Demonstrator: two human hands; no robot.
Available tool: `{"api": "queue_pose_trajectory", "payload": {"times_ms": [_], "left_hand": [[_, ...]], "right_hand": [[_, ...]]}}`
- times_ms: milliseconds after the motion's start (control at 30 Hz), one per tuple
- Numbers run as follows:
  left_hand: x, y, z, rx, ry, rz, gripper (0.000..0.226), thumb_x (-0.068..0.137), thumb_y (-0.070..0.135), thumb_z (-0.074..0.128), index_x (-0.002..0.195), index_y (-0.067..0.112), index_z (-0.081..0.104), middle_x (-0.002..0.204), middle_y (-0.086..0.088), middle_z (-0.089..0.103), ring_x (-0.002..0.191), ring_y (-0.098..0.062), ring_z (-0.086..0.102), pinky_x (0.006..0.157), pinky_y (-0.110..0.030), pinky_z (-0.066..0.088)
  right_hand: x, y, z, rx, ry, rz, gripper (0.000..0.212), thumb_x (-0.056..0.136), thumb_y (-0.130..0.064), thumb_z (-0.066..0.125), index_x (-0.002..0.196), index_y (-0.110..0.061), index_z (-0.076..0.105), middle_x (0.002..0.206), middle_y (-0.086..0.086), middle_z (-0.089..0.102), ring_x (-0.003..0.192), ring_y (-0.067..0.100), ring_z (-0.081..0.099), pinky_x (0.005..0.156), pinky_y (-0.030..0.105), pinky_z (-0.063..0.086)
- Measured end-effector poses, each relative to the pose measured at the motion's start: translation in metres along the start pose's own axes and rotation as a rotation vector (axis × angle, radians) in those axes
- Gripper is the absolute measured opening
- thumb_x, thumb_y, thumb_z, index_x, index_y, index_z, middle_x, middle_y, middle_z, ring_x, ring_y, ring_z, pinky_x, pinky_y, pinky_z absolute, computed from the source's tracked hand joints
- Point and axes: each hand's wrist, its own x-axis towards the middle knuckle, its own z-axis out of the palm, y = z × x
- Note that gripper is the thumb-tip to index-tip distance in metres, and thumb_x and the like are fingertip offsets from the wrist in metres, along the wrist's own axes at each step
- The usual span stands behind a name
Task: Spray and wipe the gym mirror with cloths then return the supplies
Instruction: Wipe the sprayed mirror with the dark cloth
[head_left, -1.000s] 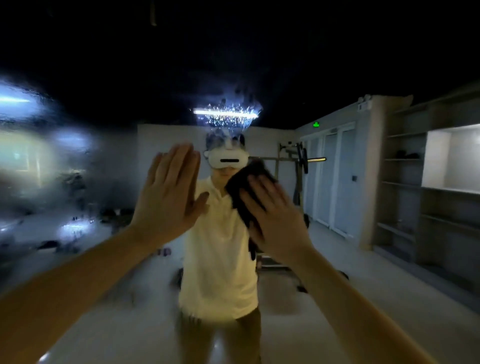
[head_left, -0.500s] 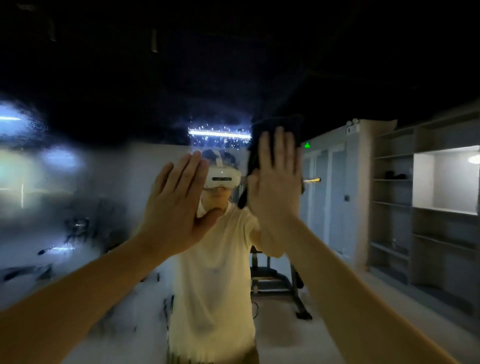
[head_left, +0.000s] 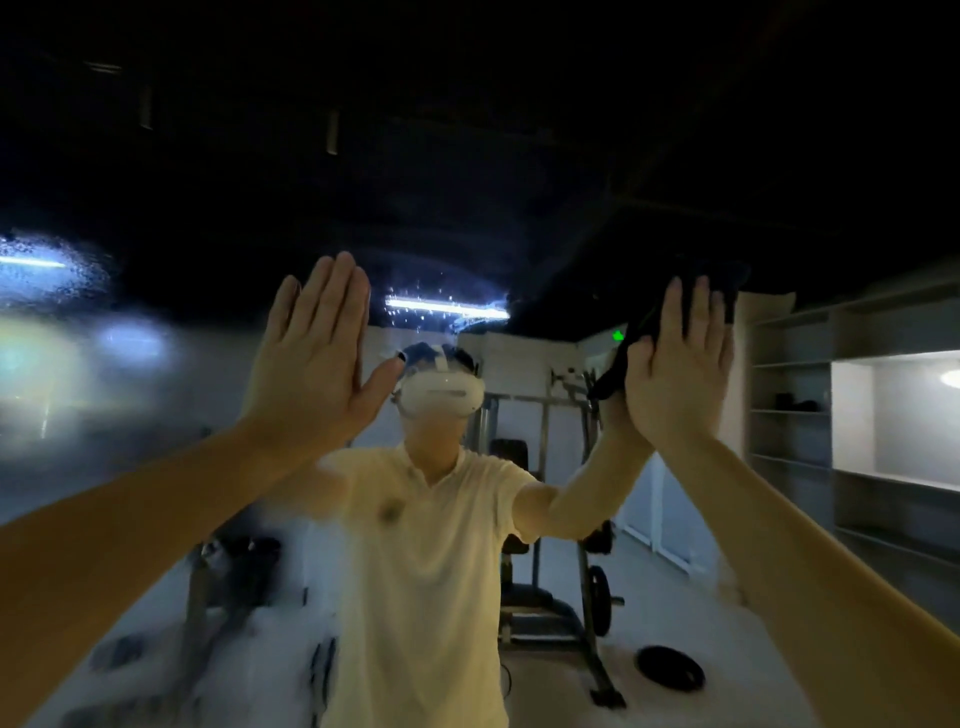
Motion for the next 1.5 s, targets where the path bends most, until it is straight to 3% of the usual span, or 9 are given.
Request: {"api": "queue_pose_trajectory", "payload": {"times_ms": [100,300,400,633,700,967,1133,1333,1500], "left_hand": [[0.0,-0.002,0.002,-0.007,0.014,0.011,0.089,0.102,0.061,0.035,0.163,-0.002,0.02,0.171,-0.021,0.017,0.16,-0.034,0.013,0.129,-0.053,0.012],[0.0,-0.02,0.0,-0.047,0.01,0.112,0.094,0.099,0.067,0.039,0.163,0.001,0.02,0.172,-0.018,0.017,0.16,-0.031,0.014,0.13,-0.051,0.014],[-0.002,-0.041,-0.013,-0.095,-0.024,0.192,0.088,0.101,0.063,0.034,0.163,0.002,0.022,0.171,-0.016,0.021,0.159,-0.028,0.019,0.129,-0.05,0.017],[-0.02,-0.055,-0.026,-0.086,0.032,0.035,0.075,0.104,0.046,0.033,0.159,-0.004,0.027,0.167,-0.024,0.027,0.157,-0.035,0.023,0.13,-0.05,0.013],[-0.024,-0.045,-0.018,-0.092,0.017,0.051,0.078,0.104,0.048,0.033,0.161,-0.005,0.023,0.169,-0.023,0.022,0.159,-0.034,0.018,0.13,-0.051,0.012],[-0.029,-0.024,0.002,-0.03,-0.034,0.011,0.097,0.102,0.067,0.031,0.162,-0.006,0.011,0.171,-0.025,0.006,0.16,-0.037,0.005,0.129,-0.057,0.011],[-0.03,-0.028,0.0,-0.05,-0.062,0.031,0.102,0.1,0.072,0.031,0.162,-0.006,0.011,0.172,-0.024,0.004,0.161,-0.036,0.003,0.128,-0.058,0.013],[-0.033,-0.056,-0.022,-0.093,-0.115,0.127,0.098,0.102,0.074,0.019,0.162,-0.003,0.019,0.171,-0.021,0.015,0.16,-0.032,0.012,0.129,-0.053,0.013],[-0.07,-0.087,-0.042,-0.054,-0.14,0.074,0.088,0.101,0.059,0.044,0.162,0.0,0.02,0.169,-0.022,0.024,0.158,-0.035,0.022,0.127,-0.057,0.023]], "right_hand": [[-0.001,-0.043,0.006,-0.014,0.026,0.023,0.072,0.099,-0.039,0.015,0.165,-0.01,0.011,0.171,0.019,0.008,0.159,0.035,0.005,0.129,0.053,0.007],[-0.016,-0.155,0.014,-0.039,0.008,-0.273,0.072,0.1,-0.042,0.005,0.165,-0.013,0.001,0.172,0.017,-0.003,0.159,0.033,-0.004,0.129,0.053,0.004],[-0.028,-0.201,0.018,-0.026,-0.014,-0.378,0.067,0.106,-0.042,0.013,0.165,-0.013,0.001,0.172,0.016,-0.004,0.159,0.032,-0.007,0.128,0.053,0.002],[-0.036,-0.187,0.017,-0.06,-0.059,-0.785,0.06,0.108,-0.04,0.023,0.164,-0.019,0.023,0.172,0.008,0.016,0.159,0.026,0.009,0.129,0.049,0.006],[-0.028,-0.156,0.013,-0.103,-0.047,-0.751,0.06,0.108,-0.04,0.023,0.165,-0.019,0.02,0.172,0.008,0.013,0.16,0.026,0.008,0.128,0.049,0.009],[-0.017,-0.021,0.01,-0.06,-0.003,-0.164,0.061,0.109,-0.042,0.012,0.166,-0.019,0.01,0.173,0.008,0.007,0.16,0.024,0.001,0.128,0.051,0.013],[-0.041,-0.048,0.02,0.049,0.072,0.172,0.064,0.107,-0.042,0.013,0.166,-0.017,0.011,0.172,0.011,0.011,0.159,0.028,0.006,0.129,0.049,0.008],[-0.071,-0.145,0.026,0.004,0.037,-0.122,0.062,0.109,-0.042,0.012,0.166,-0.016,0.008,0.172,0.014,0.007,0.16,0.03,0.004,0.129,0.052,0.009],[-0.085,-0.229,0.031,0.027,-0.005,-0.315,0.062,0.108,-0.041,0.014,0.165,-0.017,0.015,0.172,0.013,0.009,0.16,0.029,0.003,0.129,0.052,0.006]]}}
